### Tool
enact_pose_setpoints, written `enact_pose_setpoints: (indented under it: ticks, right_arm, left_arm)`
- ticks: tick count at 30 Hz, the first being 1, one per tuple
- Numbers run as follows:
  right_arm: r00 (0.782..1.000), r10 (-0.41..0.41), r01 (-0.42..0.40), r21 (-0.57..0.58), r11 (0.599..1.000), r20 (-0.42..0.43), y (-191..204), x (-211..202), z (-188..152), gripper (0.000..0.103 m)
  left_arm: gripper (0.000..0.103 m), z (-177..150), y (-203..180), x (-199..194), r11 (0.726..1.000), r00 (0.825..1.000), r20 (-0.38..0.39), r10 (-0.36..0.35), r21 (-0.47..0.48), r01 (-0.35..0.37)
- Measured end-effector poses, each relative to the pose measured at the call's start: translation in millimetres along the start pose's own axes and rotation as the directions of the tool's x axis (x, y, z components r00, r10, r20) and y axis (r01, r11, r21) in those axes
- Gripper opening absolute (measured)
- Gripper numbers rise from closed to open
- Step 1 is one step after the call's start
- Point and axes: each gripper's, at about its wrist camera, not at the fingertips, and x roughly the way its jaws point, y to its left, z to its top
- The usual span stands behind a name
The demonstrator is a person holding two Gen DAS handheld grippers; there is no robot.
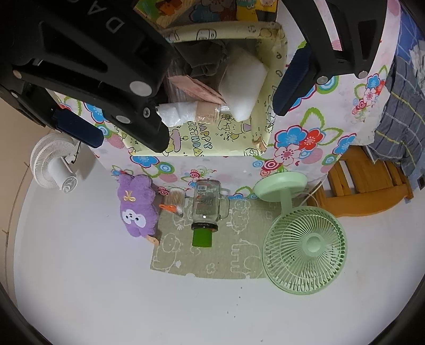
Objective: Organize soft objects
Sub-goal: 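Lift both grippers out of the box and pull them back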
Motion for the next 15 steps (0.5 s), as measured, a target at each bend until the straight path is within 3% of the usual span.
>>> enact_pose_setpoints:
  ticks: [15]
  right_arm:
    - [0.999, -0.008, 0.009, -0.022, 1.000, 0.048, 6.2, -45.8, -8.0, 0.094]
  left_arm:
    - [0.102, -8.5, -5.9, -39.9, 1.000, 0.999, 0.046, -0.019, 0.019, 0.018]
